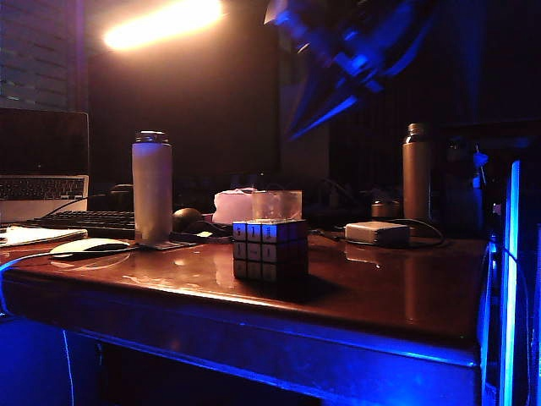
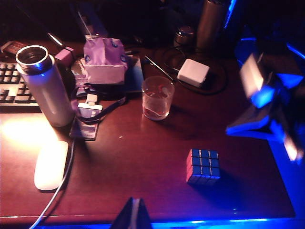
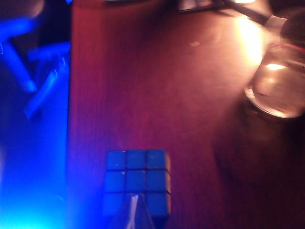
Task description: Stack the Rubik's Cube on top of the glass cup.
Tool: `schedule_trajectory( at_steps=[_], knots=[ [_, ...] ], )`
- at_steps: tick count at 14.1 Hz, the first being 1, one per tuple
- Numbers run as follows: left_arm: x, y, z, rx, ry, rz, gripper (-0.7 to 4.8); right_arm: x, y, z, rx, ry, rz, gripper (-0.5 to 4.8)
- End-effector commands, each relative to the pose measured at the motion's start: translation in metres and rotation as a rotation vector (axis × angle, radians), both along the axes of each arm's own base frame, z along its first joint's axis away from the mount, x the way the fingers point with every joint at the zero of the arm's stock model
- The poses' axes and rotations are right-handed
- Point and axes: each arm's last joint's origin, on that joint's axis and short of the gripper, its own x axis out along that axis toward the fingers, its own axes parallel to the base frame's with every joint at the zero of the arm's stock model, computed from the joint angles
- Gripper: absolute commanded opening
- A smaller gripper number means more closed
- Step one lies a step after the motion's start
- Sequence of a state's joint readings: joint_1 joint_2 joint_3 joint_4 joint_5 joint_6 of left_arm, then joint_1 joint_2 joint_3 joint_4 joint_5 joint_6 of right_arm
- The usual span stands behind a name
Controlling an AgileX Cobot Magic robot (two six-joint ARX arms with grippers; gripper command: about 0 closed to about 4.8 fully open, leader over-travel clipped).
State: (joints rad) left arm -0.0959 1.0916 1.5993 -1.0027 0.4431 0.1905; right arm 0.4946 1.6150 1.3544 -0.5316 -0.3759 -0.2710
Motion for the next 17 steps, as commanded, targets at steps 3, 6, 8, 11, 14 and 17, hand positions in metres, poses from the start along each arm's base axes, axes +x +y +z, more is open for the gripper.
schedule_trajectory(
  at_steps=[3, 6, 8, 11, 14, 17],
  knots=[
    [-0.001, 0.000, 0.003, -0.003, -0.026, -0.007, -0.03, 0.005, 0.033, -0.040, -0.128, 0.016, 0.084, 4.79],
    [-0.001, 0.000, 0.003, -0.002, -0.026, -0.007, -0.03, 0.008, 0.035, -0.044, -0.124, 0.016, 0.085, 4.79],
    [-0.001, 0.000, 0.003, -0.003, -0.027, -0.007, -0.03, 0.011, 0.036, -0.043, -0.123, -0.026, 0.066, 4.79],
    [-0.001, 0.000, 0.003, -0.003, -0.026, -0.007, -0.03, 0.019, 0.042, -0.055, -0.119, -0.031, 0.069, 4.79],
    [-0.001, 0.000, 0.003, -0.002, -0.026, -0.007, -0.03, 0.024, 0.046, -0.077, -0.143, 0.028, 0.072, 4.79],
    [-0.001, 0.000, 0.003, -0.002, -0.026, -0.007, -0.03, 0.027, 0.048, -0.089, -0.163, 0.057, 0.072, 4.79]
  ],
)
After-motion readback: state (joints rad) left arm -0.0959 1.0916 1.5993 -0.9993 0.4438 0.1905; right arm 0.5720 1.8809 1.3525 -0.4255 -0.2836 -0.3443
